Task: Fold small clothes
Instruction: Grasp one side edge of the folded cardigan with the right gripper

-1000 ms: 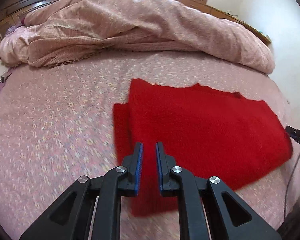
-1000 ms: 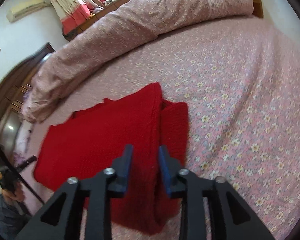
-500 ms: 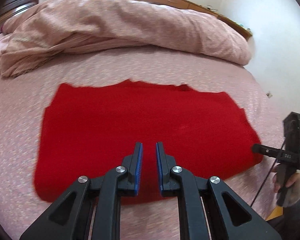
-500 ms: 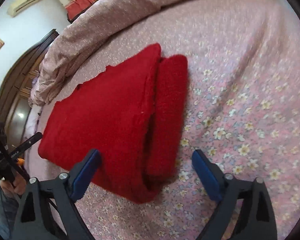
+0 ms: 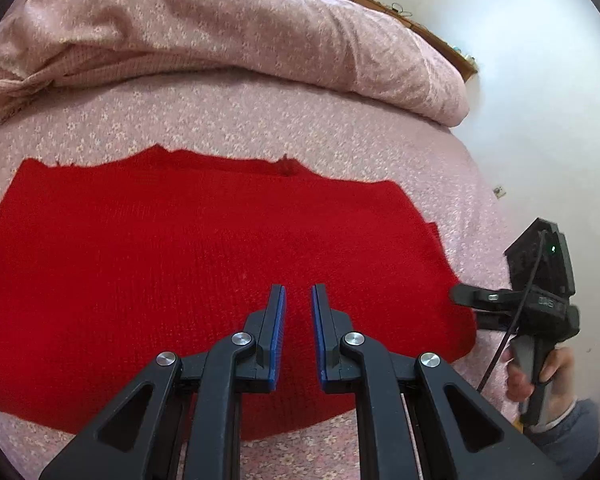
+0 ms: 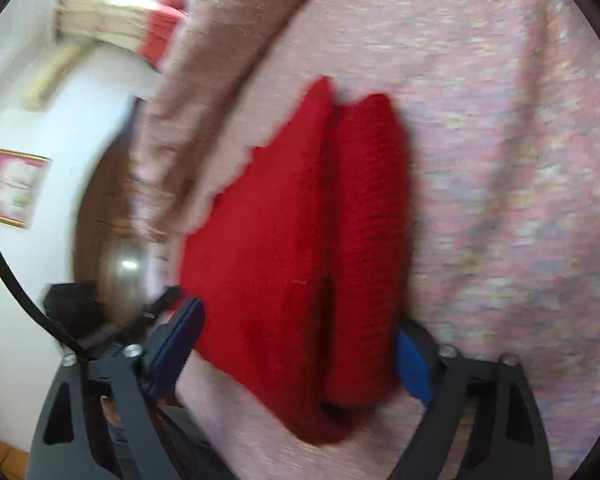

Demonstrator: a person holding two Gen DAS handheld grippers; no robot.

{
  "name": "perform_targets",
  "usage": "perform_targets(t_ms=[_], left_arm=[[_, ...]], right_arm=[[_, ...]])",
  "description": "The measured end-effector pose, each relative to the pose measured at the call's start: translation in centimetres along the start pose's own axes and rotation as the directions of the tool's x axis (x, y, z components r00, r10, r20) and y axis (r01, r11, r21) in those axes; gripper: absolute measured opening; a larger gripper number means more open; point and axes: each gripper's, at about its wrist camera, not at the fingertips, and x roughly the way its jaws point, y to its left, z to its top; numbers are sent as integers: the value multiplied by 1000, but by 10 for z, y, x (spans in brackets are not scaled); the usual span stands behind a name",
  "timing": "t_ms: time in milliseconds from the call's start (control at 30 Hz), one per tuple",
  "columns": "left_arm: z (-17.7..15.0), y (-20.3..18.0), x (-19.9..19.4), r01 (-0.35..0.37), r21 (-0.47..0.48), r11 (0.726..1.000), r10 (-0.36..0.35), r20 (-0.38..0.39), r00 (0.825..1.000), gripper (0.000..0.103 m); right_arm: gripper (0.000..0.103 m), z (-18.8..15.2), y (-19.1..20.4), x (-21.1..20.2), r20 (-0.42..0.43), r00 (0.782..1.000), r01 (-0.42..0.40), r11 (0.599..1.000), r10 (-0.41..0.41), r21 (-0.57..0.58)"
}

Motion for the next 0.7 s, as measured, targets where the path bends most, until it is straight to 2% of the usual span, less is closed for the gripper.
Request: perform_targets(t_ms=[33, 100, 167, 333, 400, 500, 533, 567, 633, 700], left_arm=[[-2, 1, 1, -5, 4, 1000, 5, -4, 1000, 6], [-6, 6, 5, -18, 4, 1000, 19, -15, 1000, 6], [-10, 11, 9, -10, -10, 1000, 10, -29, 1000, 6], [-11, 13, 8, 9, -22, 1000, -10, -22, 1000, 6], [-11, 11, 7, 14, -9, 1000, -15, -20, 1000, 6], [-8, 7, 5, 14, 5, 1000, -14, -11, 1000, 6], [-7, 7, 5, 15, 6, 1000, -15, -10, 1000, 6], [-6, 6, 5, 13, 6, 1000, -13, -10, 1000, 5], [-6, 6, 7, -4, 5, 1000, 4, -5, 1000, 0], [-7, 7, 9, -11, 3, 1000, 11, -5, 1000, 0]], right_arm=[[71, 1, -2, 0, -8, 1000, 15, 1000, -15, 5], [72, 3, -6, 0, -2, 1000, -5, 999, 5, 35], [76, 4, -5, 3, 8, 1000, -21, 1000, 21, 18], [77, 10, 5, 4, 66, 993, -101, 994, 103, -33], [75, 13, 4, 9, 54, 994, -92, 995, 94, -30], [59, 14, 2, 14, 53, 997, -56, 998, 57, -10], [41, 15, -1, 13, 54, 997, -49, 999, 49, 1], [32, 15, -7, 12, 59, 998, -36, 999, 35, 24], [27, 13, -17, 10, 63, 996, -66, 996, 62, 65], [25, 11, -15, 10, 66, 996, -61, 997, 57, 55]])
